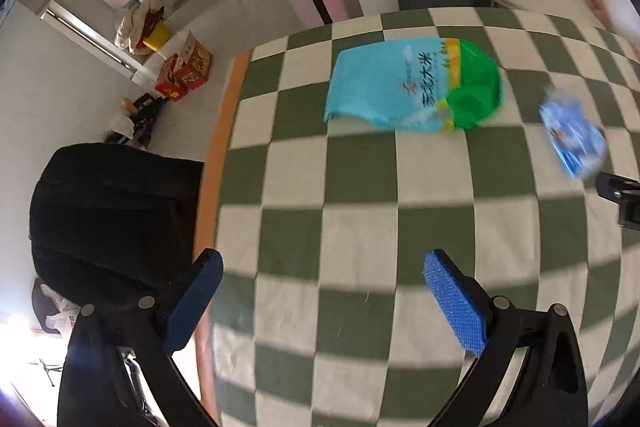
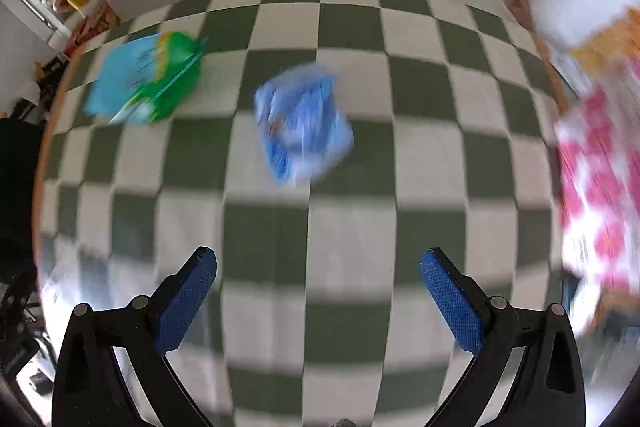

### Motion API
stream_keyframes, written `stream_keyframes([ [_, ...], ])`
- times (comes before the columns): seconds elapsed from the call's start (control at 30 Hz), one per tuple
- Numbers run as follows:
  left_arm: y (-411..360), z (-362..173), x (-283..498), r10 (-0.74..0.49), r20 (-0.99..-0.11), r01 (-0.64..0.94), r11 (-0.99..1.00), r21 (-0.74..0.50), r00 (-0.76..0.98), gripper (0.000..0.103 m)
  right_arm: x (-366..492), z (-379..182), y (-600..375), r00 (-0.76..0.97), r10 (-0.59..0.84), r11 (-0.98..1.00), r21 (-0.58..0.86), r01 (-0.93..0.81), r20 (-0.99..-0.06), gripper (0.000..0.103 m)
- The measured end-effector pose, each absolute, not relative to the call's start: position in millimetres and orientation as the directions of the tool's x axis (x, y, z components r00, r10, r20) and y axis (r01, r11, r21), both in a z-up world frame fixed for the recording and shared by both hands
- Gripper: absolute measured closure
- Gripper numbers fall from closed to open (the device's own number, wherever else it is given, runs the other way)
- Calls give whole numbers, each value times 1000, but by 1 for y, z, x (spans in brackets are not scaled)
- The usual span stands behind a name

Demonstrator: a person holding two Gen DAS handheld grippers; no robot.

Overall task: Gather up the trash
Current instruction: 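Grasp the blue-green rice bag with the left tool while the right tool grasps the blue wrapper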

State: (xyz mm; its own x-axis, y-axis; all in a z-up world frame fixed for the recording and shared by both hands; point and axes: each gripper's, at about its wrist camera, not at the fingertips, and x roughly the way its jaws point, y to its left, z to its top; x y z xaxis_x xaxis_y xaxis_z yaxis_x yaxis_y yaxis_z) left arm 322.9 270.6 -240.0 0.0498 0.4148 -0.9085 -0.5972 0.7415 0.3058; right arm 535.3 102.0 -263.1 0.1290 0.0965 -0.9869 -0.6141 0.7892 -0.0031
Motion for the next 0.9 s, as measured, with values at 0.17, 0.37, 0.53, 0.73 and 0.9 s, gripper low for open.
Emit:
stream_keyframes([
  [0.17,280,-256,376,395,-914,-524,800,293,92,1,581,-313,152,92,79,752,-1,-659,-993,0],
  [0.37,256,-276,440,354,-922,-350,893,284,154,1,603,-329,135,76,105,775,33,-632,-992,75],
  [0.53,250,-298,483,356,-922,-272,912,307,151,19,633,-329,80,78,97,858,43,-512,-992,81],
  [0.73,250,-294,491,353,-921,-289,910,297,167,77,648,-333,57,72,99,884,55,-464,-993,81],
  [0.9,233,-263,474,377,-897,-317,901,297,232,85,642,-322,54,82,145,879,91,-469,-986,83],
])
